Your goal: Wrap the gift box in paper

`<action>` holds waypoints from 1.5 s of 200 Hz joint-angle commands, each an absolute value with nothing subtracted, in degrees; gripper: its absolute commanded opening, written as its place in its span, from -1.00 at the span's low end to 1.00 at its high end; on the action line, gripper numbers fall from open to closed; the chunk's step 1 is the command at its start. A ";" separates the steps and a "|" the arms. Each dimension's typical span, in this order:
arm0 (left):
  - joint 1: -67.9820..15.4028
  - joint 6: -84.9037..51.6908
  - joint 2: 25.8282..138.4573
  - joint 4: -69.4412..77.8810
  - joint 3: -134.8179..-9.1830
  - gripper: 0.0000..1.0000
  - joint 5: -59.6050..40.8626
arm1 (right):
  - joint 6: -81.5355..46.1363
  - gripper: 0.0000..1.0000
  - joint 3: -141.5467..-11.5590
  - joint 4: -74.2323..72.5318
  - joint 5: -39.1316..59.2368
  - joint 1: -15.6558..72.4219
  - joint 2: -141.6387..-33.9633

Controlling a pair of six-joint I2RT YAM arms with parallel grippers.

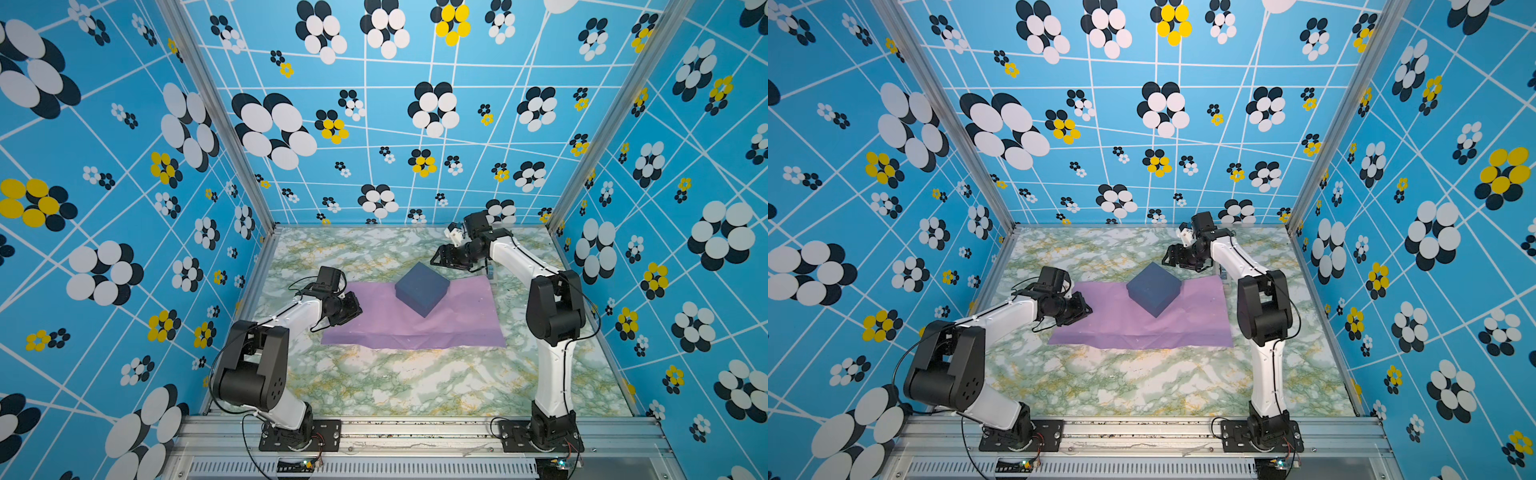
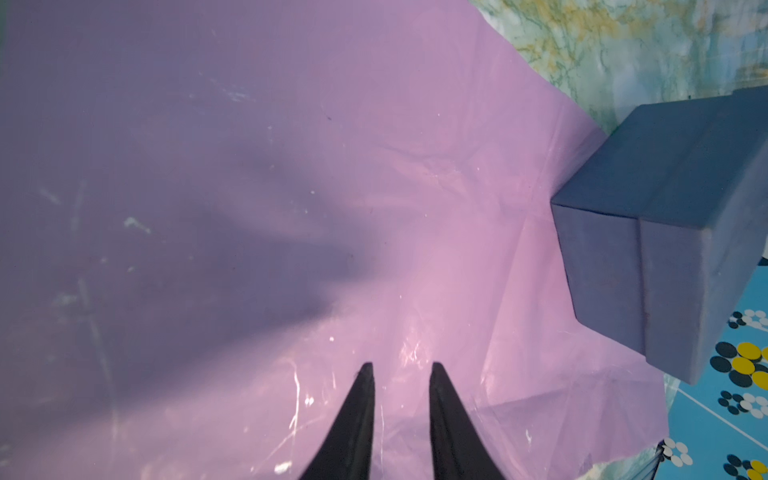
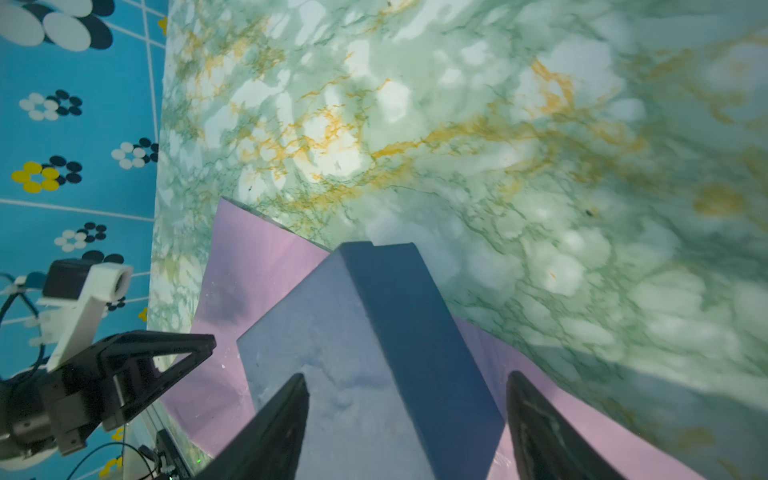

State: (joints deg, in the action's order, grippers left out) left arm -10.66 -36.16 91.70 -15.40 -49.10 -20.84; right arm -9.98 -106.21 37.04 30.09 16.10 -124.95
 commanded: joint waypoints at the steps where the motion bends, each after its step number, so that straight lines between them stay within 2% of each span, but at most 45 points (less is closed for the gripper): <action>1: -11.10 -34.92 93.87 -12.83 -50.89 -0.48 -19.43 | -3.56 0.52 -110.85 41.60 35.97 17.35 -129.20; 51: -11.25 -34.76 96.67 -12.13 -50.71 -0.49 -18.19 | -0.24 0.46 -116.68 42.80 41.85 18.41 -134.81; 149: -12.03 -34.66 97.38 -13.82 -50.71 -0.52 -15.49 | 5.16 0.09 -120.96 47.01 51.11 20.70 -139.56; 209: -12.03 -34.28 101.56 -11.41 -48.66 -0.60 -12.44 | 5.95 0.13 -119.34 47.16 52.41 21.52 -138.28; 300: -12.00 -34.73 102.77 -10.37 -48.33 -0.61 -10.81 | 11.10 0.03 -115.69 52.03 54.58 25.65 -136.40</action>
State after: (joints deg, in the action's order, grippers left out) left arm -11.77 -35.31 99.11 -5.72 -50.00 -15.66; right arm 9.06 -117.58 49.19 52.82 24.56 -139.02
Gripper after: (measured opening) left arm 0.196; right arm 0.519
